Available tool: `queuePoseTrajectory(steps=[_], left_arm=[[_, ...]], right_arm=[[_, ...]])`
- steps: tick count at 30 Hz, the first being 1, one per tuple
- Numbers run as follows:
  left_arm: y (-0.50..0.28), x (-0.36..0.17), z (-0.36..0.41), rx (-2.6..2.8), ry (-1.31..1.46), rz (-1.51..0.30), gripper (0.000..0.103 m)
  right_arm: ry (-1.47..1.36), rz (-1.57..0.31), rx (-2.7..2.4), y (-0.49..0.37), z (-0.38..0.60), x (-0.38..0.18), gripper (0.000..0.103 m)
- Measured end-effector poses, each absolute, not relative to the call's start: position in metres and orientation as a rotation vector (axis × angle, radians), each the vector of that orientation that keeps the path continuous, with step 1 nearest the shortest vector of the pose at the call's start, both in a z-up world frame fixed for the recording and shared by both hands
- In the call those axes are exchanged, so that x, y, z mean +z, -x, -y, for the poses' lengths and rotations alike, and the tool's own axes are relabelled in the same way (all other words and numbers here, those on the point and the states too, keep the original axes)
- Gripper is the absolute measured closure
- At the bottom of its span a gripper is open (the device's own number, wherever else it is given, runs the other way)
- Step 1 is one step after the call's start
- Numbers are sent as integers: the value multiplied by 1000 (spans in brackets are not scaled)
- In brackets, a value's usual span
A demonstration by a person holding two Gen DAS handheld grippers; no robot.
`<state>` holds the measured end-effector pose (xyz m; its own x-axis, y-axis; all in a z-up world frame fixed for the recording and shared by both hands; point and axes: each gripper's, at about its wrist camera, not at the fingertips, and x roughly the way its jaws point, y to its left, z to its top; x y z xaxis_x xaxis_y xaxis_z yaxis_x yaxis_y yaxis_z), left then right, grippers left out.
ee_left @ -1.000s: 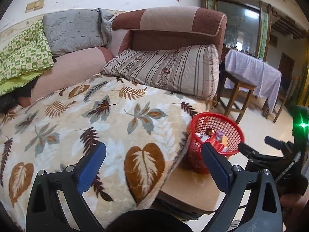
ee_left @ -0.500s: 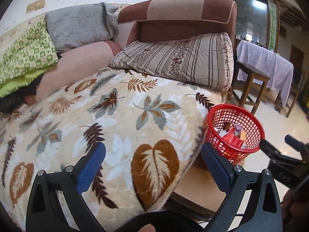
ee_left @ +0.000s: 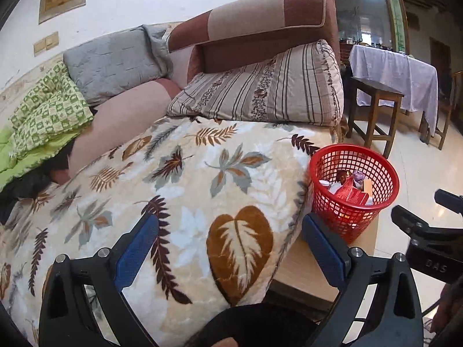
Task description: Collect trash
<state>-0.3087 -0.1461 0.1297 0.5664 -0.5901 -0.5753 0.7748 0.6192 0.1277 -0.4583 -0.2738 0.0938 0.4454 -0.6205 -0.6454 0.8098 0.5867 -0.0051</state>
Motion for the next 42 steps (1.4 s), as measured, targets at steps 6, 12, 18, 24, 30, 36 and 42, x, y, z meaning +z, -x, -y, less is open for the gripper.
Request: queuePoseTrajectory(steps=[6, 12, 18, 24, 30, 36, 42], left_arm=[[305, 128, 140, -848, -387, -549, 4], [301, 123, 138, -868, -367, -584, 4], [296, 118, 141, -863, -362, -618, 4], [297, 117, 144, -867, -374, -618, 4], [297, 117, 144, -864, -374, -620, 4], [297, 117, 145, -865, -377, -616, 4], [297, 117, 145, -864, -376, -619, 4]], right_arm=[[-326, -639, -897, 469, 261, 102, 5], [-298, -633, -838, 462, 249, 104, 5], [-315, -648, -832, 460, 255, 99, 5], [-333, -651, -834, 462, 258, 98, 5], [-328, -650, -825, 460, 257, 97, 5], [-324, -649, -822, 458, 257, 98, 5], [-325, -647, -822, 458, 257, 98, 5]])
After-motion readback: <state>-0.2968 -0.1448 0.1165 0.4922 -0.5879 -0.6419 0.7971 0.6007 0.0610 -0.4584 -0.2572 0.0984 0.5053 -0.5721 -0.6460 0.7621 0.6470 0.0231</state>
